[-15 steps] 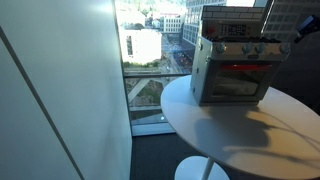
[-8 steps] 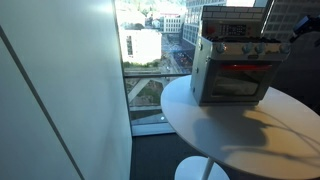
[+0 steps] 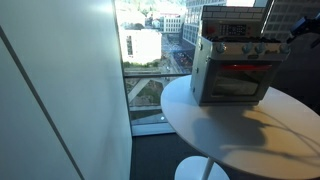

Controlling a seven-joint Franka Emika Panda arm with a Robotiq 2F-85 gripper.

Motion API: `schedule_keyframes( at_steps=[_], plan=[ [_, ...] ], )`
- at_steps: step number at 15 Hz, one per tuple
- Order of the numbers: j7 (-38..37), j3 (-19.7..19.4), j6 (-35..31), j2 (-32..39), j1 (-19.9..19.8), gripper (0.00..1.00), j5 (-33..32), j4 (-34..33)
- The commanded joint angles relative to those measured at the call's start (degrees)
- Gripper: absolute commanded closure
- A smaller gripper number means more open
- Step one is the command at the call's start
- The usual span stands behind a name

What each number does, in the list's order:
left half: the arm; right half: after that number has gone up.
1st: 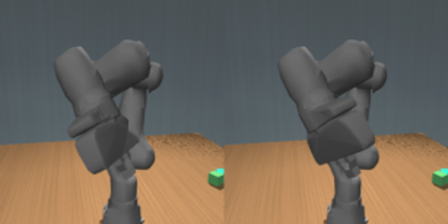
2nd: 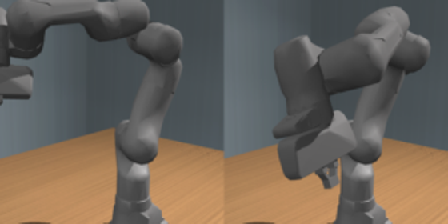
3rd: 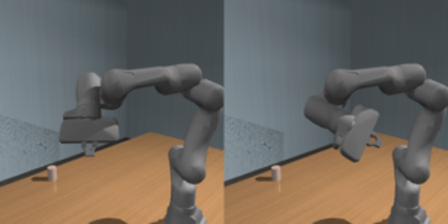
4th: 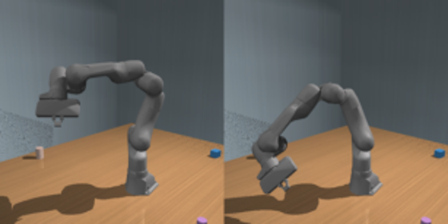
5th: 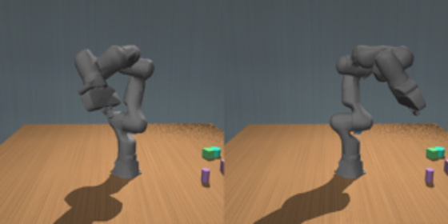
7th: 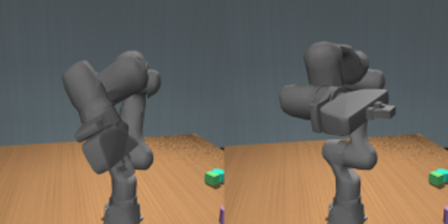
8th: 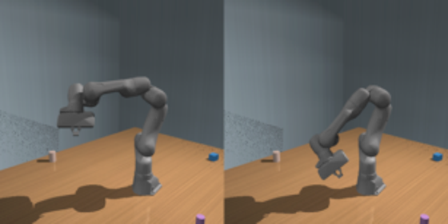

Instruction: Turn the knob on the far right to the right

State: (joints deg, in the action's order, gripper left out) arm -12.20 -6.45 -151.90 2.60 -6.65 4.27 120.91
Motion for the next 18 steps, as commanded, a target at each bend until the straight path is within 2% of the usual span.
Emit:
schedule_keyframes(
  at_steps=[1, 4, 6, 8, 9, 11, 12, 13, 15, 17, 18],
  plan=[
    [2.09, 0.14, -1.30, 0.38, 0.05, 0.00, 2.30, 0.02],
    [2.13, 0.27, -1.54, 0.78, 0.12, 0.00, 2.59, -0.10],
    [2.07, 0.36, -1.65, 0.92, 0.16, 0.16, 2.48, -0.13],
    [2.06, 0.41, -1.68, 1.01, 0.21, 0.18, 2.44, -0.17],
    [2.05, 0.41, -1.73, 1.04, 0.25, 0.29, 2.42, -0.19],
    [2.04, 0.42, -1.79, 1.11, 0.31, 0.30, 2.41, -0.23],
    [2.04, 0.43, -1.82, 1.12, 0.32, 0.36, 2.42, -0.24],
    [2.02, 0.43, -1.86, 1.15, 0.33, 0.32, 2.40, -0.27],
    [1.92, 0.39, -2.03, 1.22, 0.32, 0.39, 2.25, -0.33],
    [1.89, 0.33, -2.28, 1.34, 0.28, 0.38, 2.11, -0.41],
    [1.91, 0.32, -2.39, 1.39, 0.27, 0.41, 2.10, -0.44]
  ],
)
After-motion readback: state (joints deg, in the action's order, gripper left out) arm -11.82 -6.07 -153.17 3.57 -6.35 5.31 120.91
